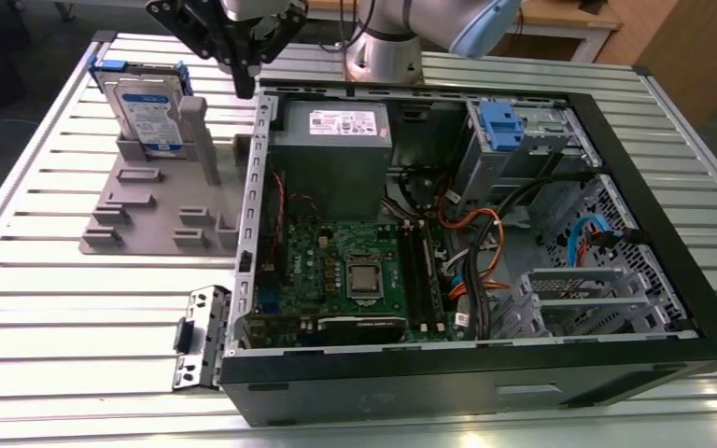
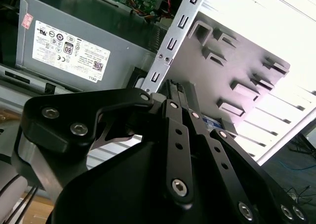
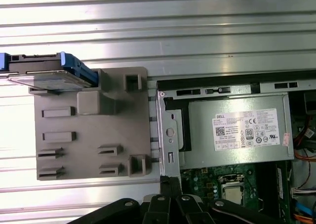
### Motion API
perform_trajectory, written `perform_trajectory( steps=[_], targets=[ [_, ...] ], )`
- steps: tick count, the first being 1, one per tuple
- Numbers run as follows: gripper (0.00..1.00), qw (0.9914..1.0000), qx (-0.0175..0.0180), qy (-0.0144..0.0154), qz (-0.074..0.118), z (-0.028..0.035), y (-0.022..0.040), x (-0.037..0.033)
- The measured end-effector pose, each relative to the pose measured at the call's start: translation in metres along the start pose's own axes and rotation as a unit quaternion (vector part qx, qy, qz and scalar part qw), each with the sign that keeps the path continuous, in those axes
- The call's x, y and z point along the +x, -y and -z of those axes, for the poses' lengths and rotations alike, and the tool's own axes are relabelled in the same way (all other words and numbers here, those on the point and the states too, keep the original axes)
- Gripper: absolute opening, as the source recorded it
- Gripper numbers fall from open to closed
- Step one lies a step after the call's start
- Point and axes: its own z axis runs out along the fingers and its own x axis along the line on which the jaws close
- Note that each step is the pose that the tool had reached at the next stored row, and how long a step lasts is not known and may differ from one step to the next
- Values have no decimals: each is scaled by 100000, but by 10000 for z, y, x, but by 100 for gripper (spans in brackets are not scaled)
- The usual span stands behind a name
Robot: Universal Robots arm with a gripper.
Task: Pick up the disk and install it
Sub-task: 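Reach for the disk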
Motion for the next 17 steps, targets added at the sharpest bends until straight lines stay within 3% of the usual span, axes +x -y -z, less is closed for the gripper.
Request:
perform_trajectory(
  steps=[17],
  targets=[
    [10,100000,0,1,0,5,13,172]
  ],
)
